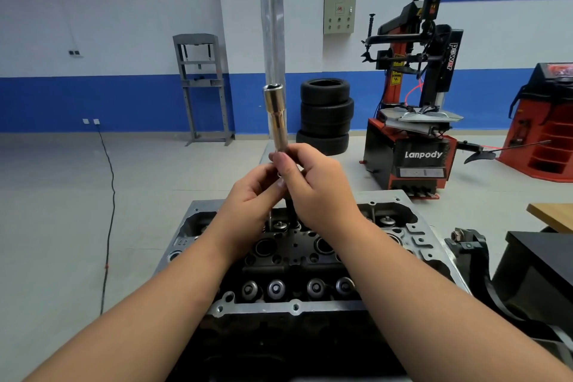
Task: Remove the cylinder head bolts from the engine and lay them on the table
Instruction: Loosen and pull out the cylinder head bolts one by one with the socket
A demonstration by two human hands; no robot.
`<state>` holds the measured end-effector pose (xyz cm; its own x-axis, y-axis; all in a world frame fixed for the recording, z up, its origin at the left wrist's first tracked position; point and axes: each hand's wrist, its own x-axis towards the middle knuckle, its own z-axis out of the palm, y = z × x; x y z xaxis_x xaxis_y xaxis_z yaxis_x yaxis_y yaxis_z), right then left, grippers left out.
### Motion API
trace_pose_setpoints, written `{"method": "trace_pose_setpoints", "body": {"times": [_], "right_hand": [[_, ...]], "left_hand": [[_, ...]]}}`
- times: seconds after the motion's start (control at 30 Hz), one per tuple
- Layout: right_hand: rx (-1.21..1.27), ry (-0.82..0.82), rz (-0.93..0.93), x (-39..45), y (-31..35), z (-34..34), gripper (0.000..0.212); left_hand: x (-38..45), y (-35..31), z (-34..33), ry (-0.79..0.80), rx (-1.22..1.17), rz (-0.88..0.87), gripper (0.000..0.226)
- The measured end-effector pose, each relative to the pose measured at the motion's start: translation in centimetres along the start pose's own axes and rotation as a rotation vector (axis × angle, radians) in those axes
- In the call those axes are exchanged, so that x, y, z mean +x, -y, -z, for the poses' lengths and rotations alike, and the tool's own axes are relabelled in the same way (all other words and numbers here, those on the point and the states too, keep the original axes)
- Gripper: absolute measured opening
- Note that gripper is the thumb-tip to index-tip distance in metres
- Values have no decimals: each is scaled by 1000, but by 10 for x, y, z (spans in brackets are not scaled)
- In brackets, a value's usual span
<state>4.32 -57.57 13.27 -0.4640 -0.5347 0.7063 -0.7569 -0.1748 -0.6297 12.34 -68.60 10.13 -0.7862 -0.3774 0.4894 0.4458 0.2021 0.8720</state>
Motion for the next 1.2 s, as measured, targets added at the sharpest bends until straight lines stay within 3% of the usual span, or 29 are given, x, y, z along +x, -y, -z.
{"method": "trace_pose_setpoints", "body": {"times": [0.17, 0.4, 0.6, 0.73, 0.93, 1.03, 1.2], "right_hand": [[-19, 28, 36, -1, 1, -1, 26], [8, -18, 24, -1, 1, -1, 7], [-39, 44, 40, 0, -1, 1, 23], [89, -80, 10, 2, -1, 2, 36], [96, -214, -150, 8, -9, 4, 38], [30, -146, -273, 10, -13, 4, 39], [-244, 222, -528, 12, -12, 4, 33]], "left_hand": [[-1, 0, 0, 23, 76, -24, 23], [4, 5, -1, -46, 111, -52, 30], [5, 0, -3, -28, 238, -27, 17], [6, -7, -5, -34, 322, -19, 21], [14, -24, -2, -71, 409, -87, 13], [19, -32, -2, -73, 416, -102, 12], [26, -40, -1, -115, 434, -69, 13]]}}
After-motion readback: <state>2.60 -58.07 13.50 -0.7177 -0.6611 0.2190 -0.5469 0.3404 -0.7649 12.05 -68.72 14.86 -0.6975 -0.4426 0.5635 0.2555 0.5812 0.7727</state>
